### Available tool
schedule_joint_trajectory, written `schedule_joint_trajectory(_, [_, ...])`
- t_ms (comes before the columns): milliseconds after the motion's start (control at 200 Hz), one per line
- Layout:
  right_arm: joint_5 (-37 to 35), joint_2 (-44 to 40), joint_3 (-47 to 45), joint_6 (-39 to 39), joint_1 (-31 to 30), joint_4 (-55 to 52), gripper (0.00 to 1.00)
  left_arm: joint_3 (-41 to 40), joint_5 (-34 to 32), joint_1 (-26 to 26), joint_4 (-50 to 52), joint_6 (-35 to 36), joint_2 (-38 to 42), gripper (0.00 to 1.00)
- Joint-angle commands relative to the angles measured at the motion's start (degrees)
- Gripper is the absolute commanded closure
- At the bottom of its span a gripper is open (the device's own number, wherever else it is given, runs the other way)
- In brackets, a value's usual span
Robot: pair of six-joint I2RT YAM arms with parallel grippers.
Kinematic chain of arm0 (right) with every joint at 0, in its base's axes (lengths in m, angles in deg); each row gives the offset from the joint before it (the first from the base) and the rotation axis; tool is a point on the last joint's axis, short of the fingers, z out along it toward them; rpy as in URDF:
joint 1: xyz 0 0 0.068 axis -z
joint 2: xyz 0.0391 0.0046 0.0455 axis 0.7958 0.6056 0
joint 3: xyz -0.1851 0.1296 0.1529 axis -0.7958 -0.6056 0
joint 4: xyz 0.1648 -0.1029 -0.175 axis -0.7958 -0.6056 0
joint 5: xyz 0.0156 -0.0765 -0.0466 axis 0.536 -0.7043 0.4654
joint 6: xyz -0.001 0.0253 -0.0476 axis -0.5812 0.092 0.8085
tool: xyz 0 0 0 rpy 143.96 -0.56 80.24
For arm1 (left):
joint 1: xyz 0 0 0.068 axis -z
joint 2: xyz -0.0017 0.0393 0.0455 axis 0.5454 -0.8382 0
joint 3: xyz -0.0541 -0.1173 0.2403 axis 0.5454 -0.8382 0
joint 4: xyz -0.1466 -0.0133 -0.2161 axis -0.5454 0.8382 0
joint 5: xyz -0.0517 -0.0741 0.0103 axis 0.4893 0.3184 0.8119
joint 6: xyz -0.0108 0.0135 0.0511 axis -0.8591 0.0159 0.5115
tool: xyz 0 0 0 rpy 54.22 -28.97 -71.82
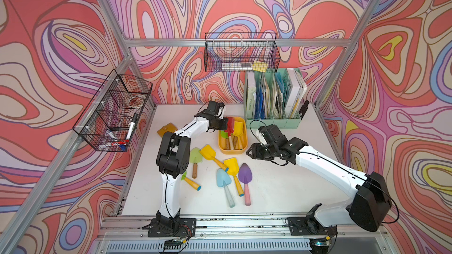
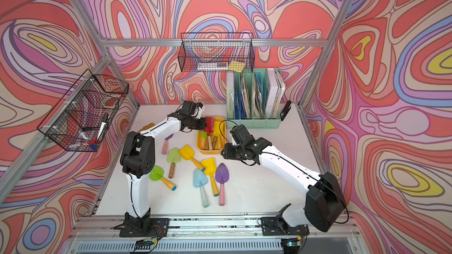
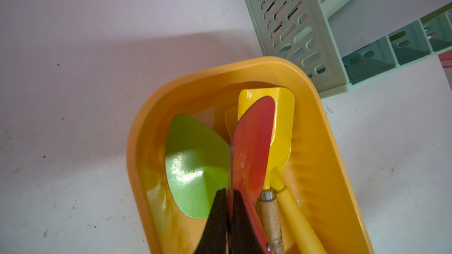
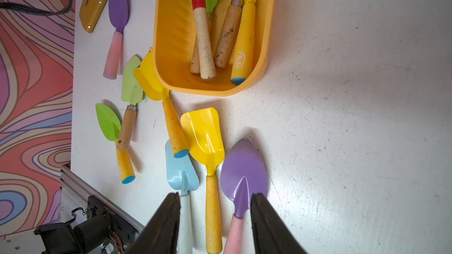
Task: Put the shovel into the storage box
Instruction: Place the shovel in the storage box.
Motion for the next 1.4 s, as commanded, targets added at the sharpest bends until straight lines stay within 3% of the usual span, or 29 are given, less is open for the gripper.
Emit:
schedule_joint_trajectory(0, [0.62, 0.71, 1.16, 0.50, 0.35, 0.86, 0.52, 2.21, 1.61, -0.28, -0.10, 0.40, -1.83, 1.00])
schedule_joint_trajectory(451, [0.68, 0.86, 0.45, 0.77, 0.61, 0.86, 0.52, 3.34, 2.65, -0.30, 0.50, -0.94, -5.11, 1.00])
schedule_joint_trajectory(576, [0.97, 0.96, 0.21, 0.71, 0.66, 1.02, 0.52, 3.92, 2.57, -0.26, 1.42, -1.02, -5.46, 0.89])
schedule_joint_trajectory(771, [1.18, 0.83, -0.24, 0.61, 0.70, 1.29, 0.52, 4.01, 2.21, -0.30, 1.97, -1.25, -5.64, 0.81])
schedule_joint_trajectory(1397, [1.52, -0.05, -1.65, 0.17, 0.63, 1.89, 0.52, 4.40, 0.94, -0.31, 3.22, -2.17, -7.35, 0.77])
